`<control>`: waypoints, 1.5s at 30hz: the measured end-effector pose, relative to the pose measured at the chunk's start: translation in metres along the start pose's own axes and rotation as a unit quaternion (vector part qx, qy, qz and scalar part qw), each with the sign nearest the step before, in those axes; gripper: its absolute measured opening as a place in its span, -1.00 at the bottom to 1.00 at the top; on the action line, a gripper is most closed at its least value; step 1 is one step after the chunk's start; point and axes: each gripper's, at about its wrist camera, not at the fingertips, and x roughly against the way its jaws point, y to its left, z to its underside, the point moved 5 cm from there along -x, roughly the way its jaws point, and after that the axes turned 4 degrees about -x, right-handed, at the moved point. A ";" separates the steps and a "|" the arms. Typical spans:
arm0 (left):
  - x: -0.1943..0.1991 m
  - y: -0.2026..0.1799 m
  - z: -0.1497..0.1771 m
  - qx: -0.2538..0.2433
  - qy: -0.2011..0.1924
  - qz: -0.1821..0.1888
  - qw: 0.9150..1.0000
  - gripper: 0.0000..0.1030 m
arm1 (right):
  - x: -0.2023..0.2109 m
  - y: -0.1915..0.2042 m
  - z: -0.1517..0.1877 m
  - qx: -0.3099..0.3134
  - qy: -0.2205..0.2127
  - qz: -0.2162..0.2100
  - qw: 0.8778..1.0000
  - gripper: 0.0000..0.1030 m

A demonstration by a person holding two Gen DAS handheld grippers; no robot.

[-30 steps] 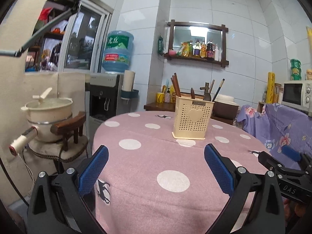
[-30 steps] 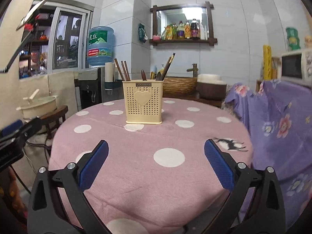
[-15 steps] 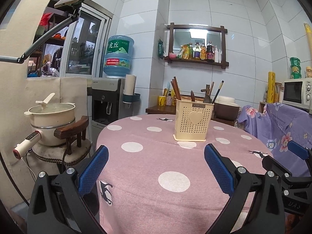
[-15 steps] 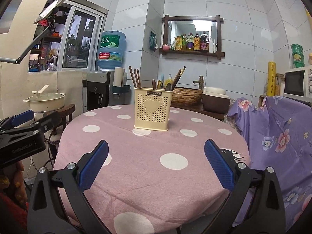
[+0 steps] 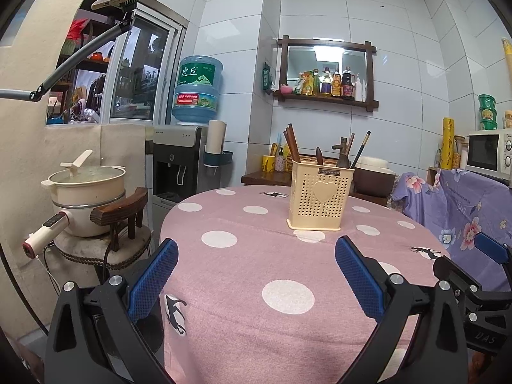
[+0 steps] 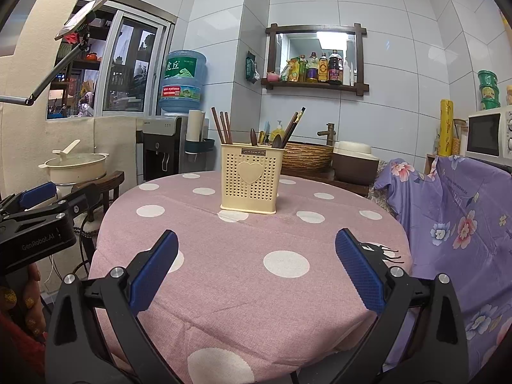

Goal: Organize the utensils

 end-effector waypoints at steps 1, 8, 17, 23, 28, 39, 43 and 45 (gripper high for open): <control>0.000 0.000 0.000 0.000 0.001 0.000 1.000 0.89 | 0.000 0.000 0.000 -0.001 0.000 0.000 1.000 0.89; 0.000 0.001 0.001 0.000 0.001 0.000 1.000 0.89 | 0.000 0.000 0.001 -0.001 0.001 0.000 1.000 0.89; 0.000 0.002 0.002 0.003 -0.001 0.000 1.000 0.89 | 0.000 0.000 0.001 0.000 0.000 0.000 1.000 0.89; 0.000 0.002 0.004 0.004 -0.001 -0.001 1.000 0.89 | 0.000 0.000 0.001 -0.001 0.000 0.000 1.000 0.89; 0.000 0.002 0.003 0.005 -0.002 0.000 1.000 0.89 | 0.000 0.000 0.001 -0.001 0.000 0.000 1.000 0.89; 0.002 -0.003 0.004 0.006 0.001 0.006 1.000 0.90 | -0.001 -0.001 0.003 -0.001 -0.001 0.001 1.000 0.89; 0.001 -0.002 0.003 0.010 0.004 0.005 1.000 0.90 | -0.001 0.000 0.004 -0.002 0.000 0.001 1.000 0.89; 0.001 -0.002 0.003 0.011 0.005 0.001 1.000 0.89 | -0.001 -0.001 0.004 -0.002 0.000 0.001 1.000 0.89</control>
